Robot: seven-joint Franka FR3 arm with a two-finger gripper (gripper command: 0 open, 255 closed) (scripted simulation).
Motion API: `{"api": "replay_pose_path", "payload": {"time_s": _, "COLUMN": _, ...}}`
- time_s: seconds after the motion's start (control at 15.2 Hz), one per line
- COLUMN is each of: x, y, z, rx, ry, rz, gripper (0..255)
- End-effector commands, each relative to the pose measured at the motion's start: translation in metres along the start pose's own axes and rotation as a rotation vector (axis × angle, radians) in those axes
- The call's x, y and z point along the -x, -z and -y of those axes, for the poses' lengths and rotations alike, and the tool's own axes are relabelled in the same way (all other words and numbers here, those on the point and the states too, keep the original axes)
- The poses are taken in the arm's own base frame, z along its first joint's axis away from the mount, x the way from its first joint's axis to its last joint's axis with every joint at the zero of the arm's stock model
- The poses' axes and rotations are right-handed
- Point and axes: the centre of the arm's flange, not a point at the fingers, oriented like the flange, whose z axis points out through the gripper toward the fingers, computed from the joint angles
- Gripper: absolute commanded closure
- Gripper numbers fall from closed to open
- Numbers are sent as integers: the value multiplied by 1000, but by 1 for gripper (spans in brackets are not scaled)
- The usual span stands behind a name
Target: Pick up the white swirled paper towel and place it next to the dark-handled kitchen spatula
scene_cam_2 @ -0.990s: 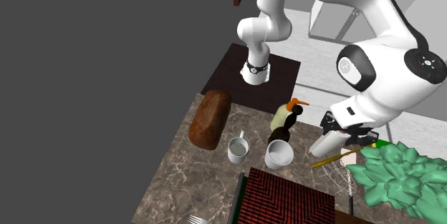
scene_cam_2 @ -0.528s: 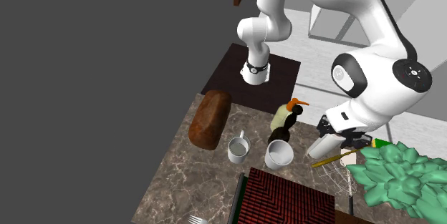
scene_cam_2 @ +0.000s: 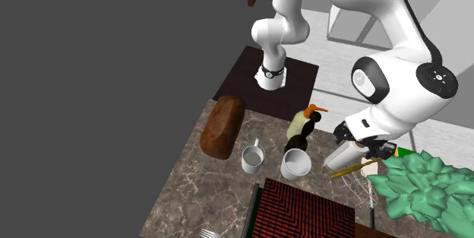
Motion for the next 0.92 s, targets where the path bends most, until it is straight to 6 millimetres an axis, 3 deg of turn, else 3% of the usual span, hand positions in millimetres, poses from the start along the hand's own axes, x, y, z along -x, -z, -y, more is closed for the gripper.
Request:
{"api": "replay_pose_path", "payload": {"time_s": 0.0, "x": 0, "y": 0, "z": 0, "rx": 0, "ry": 0, "rz": 0, "gripper": 0}}
{"api": "replay_pose_path", "payload": {"time_s": 0.07, "x": 0, "y": 0, "z": 0, "rx": 0, "ry": 0, "rz": 0, "gripper": 0}}
{"api": "replay_pose_path", "payload": {"time_s": 0.33, "x": 0, "y": 50, "z": 0, "rx": 0, "ry": 0, "rz": 0, "gripper": 0}}
{"api": "replay_pose_path", "payload": {"time_s": 0.86, "x": 0, "y": 50, "z": 0, "rx": 0, "ry": 0, "rz": 0, "gripper": 0}}
